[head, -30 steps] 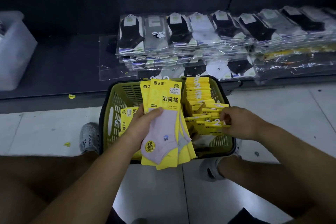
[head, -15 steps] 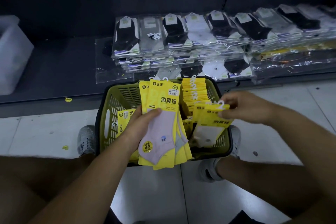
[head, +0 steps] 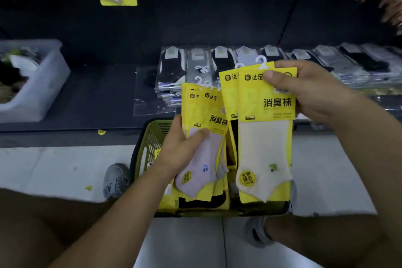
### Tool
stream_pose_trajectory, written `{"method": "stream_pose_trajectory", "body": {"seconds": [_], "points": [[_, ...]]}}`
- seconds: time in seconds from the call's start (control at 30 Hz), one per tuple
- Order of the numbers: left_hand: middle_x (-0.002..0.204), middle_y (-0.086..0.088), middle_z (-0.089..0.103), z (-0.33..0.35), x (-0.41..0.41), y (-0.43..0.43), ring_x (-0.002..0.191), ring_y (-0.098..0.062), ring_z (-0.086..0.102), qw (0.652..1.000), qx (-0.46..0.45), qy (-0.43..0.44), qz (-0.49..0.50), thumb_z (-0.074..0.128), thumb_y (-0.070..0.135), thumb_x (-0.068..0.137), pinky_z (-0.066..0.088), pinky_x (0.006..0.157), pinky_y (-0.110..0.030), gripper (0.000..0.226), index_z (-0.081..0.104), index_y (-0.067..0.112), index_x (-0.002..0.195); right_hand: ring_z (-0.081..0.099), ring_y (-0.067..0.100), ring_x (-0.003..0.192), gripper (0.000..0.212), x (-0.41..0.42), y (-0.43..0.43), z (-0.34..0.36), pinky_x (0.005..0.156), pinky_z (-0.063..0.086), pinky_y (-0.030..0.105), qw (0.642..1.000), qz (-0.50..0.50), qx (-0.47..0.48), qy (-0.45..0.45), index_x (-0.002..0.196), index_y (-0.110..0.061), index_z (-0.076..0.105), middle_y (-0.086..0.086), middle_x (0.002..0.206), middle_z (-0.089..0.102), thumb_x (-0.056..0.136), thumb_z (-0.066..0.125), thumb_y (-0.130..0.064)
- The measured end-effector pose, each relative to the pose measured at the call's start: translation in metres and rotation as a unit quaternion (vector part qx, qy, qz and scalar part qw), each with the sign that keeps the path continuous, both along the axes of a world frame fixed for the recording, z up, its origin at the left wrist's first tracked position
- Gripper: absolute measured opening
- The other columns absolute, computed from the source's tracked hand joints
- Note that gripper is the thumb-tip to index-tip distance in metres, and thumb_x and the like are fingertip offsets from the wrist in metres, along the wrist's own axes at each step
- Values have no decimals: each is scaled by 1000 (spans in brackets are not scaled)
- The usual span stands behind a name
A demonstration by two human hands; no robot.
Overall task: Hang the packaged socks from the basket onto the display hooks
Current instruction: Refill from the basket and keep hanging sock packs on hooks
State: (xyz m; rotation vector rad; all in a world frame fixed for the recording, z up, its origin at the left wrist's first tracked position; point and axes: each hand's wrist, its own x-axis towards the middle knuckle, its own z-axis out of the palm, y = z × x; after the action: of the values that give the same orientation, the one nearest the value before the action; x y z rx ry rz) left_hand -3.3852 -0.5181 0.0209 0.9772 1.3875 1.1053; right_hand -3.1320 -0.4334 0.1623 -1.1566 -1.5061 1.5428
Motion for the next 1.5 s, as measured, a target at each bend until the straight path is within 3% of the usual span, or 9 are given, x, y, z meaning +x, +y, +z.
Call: {"method": "stream_pose_trajectory", "body": {"seconds": [0.07,0.17,0.27,0.33,0.5,0.73,1.0,1.17,1.5], "points": [[108,19,78,6,-1,-2,98,-3,76,1000,8,-18,6,76,40,87,58,81,-28,38,58,37,121,74,11,70,23,-13,5,3,51,57,24,1000,2,-10,14,99,-18,72,-2,86,78,80,74,-32],[111,19,79,14,-2,-4,101,-2,76,997,22,-71,5,72,46,81,59,74,-19,48,60,35,126,74,14,81,30,-41,8,-8,75,61,40,999,-31,-37,3,100,-21,69,1,93,77,75,79,-33],[136,3,73,26,-1,-2,124,-17,70,980,-11,-194,36,65,52,87,54,103,-40,67,57,22,146,74,17,89,32,-64,7,-23,81,59,38,997,-57,-20,-40,111,-17,68,4,105,76,85,78,-33],[151,-6,62,37,-2,-2,138,-27,60,971,-21,-240,14,55,61,96,45,118,-51,72,50,19,155,72,17,85,25,-75,5,-25,69,57,31,996,-57,22,-72,106,-19,71,-2,98,77,88,77,-36],[126,6,77,70,-18,8,114,-18,76,994,38,-99,28,79,53,82,59,96,-43,68,58,23,139,71,7,80,14,-103,3,-2,69,58,28,976,-101,150,-120,84,-34,69,-14,83,72,84,79,-43],[112,11,80,150,-68,43,103,-12,79,993,96,-27,58,82,58,74,61,92,-44,64,59,25,124,67,8,70,15,-151,33,59,72,59,38,979,-128,157,-2,89,-18,68,-3,74,70,88,78,-30],[113,14,80,195,-118,78,101,-6,78,974,172,-57,133,80,67,78,60,73,-21,66,61,27,127,65,4,63,7,-207,93,123,60,55,26,983,-65,169,33,93,-21,69,-11,66,68,95,69,-27],[103,20,79,193,-146,102,92,1,76,962,175,-42,207,75,52,92,55,76,-27,32,62,33,115,65,8,68,14,-244,124,148,66,50,30,983,-42,177,-29,91,-23,65,-9,71,71,97,55,-17],[100,29,74,187,-206,114,96,-1,72,926,199,22,320,73,50,93,56,83,-36,22,59,40,107,59,17,81,14,-305,188,188,65,47,31,933,-82,333,-109,110,-18,61,4,98,68,102,50,-18]]}}
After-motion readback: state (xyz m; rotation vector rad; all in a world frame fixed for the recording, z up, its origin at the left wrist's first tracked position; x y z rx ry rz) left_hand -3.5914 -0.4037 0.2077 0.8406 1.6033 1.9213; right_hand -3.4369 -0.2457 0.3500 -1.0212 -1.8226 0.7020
